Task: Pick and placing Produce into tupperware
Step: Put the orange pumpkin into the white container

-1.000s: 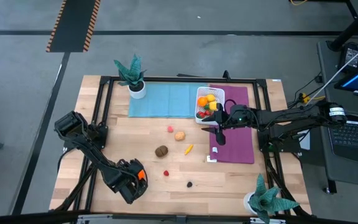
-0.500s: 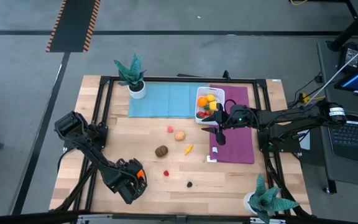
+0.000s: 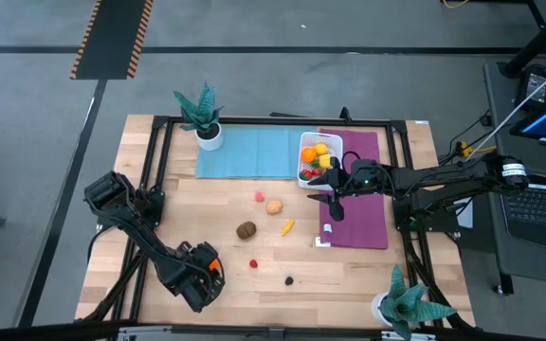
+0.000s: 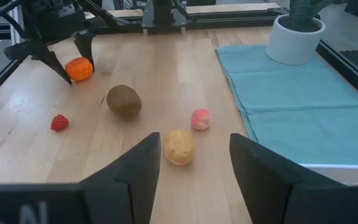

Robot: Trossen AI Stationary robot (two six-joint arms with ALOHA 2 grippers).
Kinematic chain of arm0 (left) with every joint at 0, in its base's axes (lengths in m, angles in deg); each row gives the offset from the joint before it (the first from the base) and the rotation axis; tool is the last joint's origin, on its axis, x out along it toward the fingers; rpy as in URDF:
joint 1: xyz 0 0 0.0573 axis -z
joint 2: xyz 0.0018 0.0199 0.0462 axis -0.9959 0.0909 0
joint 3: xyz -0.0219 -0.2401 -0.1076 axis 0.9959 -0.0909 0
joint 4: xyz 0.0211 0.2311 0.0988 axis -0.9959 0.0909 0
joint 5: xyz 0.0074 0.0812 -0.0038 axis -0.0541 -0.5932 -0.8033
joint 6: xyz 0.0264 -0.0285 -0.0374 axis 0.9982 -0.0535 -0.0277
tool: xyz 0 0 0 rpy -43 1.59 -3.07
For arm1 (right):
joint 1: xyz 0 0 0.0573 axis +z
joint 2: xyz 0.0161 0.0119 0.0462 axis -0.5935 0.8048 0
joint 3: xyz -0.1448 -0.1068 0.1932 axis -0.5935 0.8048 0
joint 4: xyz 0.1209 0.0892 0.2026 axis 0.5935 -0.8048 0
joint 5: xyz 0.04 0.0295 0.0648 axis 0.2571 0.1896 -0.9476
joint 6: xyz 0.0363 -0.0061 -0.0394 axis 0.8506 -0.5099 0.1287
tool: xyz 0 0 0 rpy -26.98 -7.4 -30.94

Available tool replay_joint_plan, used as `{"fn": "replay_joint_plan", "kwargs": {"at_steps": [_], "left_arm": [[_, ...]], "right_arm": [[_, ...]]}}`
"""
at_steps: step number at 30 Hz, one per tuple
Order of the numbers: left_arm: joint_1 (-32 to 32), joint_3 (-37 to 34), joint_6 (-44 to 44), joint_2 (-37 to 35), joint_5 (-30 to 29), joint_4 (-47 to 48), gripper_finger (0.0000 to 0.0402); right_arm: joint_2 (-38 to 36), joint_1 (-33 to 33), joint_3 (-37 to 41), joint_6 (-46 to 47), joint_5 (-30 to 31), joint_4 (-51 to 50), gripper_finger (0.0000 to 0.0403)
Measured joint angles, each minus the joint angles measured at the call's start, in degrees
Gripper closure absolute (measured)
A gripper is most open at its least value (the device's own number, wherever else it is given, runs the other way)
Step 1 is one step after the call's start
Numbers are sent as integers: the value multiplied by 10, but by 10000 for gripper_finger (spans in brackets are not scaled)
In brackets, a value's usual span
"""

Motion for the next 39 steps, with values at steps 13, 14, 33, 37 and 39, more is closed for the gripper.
{"fn": "replay_joint_plan", "kwargs": {"at_steps": [13, 14, 33, 37, 39], "left_arm": [[3, 8, 77, -76, -124, 21, 165], [3, 8, 86, -77, -137, 20, 165], [-134, -68, 609, -78, -178, -443, 165], [-162, -82, 732, -79, -138, -583, 165], [-180, -98, 796, -79, -98, -675, 165]], "right_arm": [[0, 0, 0, -15, 0, 0, 208], [0, 0, 0, -21, -1, 0, 208], [0, 0, 0, -45, -26, 1, 208], [0, 0, 0, -46, -36, 1, 208], [0, 0, 0, -46, -36, 1, 208]]}}
